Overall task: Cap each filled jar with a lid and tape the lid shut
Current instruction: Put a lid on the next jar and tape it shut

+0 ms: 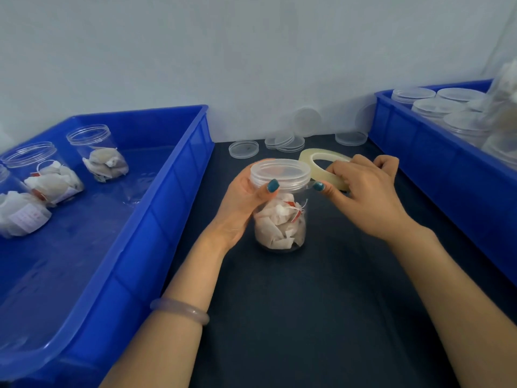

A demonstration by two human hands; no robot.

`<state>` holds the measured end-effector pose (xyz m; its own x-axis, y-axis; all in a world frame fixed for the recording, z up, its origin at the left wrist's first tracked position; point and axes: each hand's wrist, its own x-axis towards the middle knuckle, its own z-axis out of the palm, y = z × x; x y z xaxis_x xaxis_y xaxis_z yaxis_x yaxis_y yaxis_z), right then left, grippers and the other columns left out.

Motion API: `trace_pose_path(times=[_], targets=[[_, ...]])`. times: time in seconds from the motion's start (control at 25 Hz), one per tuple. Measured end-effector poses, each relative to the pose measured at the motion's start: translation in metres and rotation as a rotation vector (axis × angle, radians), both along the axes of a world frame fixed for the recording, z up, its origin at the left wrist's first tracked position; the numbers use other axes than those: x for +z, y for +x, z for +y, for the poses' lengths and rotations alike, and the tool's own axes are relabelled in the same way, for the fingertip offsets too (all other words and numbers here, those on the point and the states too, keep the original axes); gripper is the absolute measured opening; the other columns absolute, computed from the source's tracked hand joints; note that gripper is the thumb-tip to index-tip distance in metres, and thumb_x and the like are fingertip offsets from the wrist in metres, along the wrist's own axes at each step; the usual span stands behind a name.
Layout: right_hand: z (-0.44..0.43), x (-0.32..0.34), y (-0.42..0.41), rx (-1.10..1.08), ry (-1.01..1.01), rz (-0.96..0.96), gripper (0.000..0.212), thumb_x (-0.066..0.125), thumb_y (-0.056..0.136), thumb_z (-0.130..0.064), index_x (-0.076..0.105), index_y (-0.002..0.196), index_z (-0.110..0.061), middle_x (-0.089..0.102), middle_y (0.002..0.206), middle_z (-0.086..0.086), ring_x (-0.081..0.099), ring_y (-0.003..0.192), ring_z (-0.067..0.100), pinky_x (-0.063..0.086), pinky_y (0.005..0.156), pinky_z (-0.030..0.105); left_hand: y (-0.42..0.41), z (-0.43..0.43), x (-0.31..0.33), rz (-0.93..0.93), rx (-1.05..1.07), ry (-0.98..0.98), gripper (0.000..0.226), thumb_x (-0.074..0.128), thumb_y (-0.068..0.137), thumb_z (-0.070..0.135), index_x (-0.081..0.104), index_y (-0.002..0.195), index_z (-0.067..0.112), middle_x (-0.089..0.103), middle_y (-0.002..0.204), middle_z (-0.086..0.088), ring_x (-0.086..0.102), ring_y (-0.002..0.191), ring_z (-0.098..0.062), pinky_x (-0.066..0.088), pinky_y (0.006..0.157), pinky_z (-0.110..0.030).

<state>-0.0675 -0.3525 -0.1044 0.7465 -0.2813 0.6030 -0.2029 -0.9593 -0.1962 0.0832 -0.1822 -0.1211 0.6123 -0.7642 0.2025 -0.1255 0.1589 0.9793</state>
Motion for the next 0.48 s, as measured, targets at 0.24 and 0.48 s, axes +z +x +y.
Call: trace_pose_path(times=[0.24,0.48], targets=[[-0.0069,0.0038,-0.0052,-0.100,-0.011,-0.018,0.065,0.023,0.089,-0.071,0.053,0.067,-0.018,0.044,0.060,-0.010,0.042,0.073,0.017,0.013,0.074,0.034,-0.0003,-0.0071,-0.0010,0.066,0.038,-0.023,0.107,0.087,0.034,0.073,0.061,0.122,0.016,0.071,0.119,-0.005,0.066,0.115,-0.023,0.056,0.090,-0.030],[-0.0071,0.0021,0.0014,-0.156,0.136,0.023,0.076,0.022,0.087,-0.083,0.055,0.066,-0.018,0.046,0.061,-0.003,0.041,0.073,0.016,0.016,0.078,0.034,0.0000,-0.0068,0.0005,0.051,-0.079,0.003,0.112,0.085,0.040,0.073,0.057,0.128,0.011,0.068,0.125,-0.011,0.064,0.117,-0.027,0.052,0.100,-0.041]])
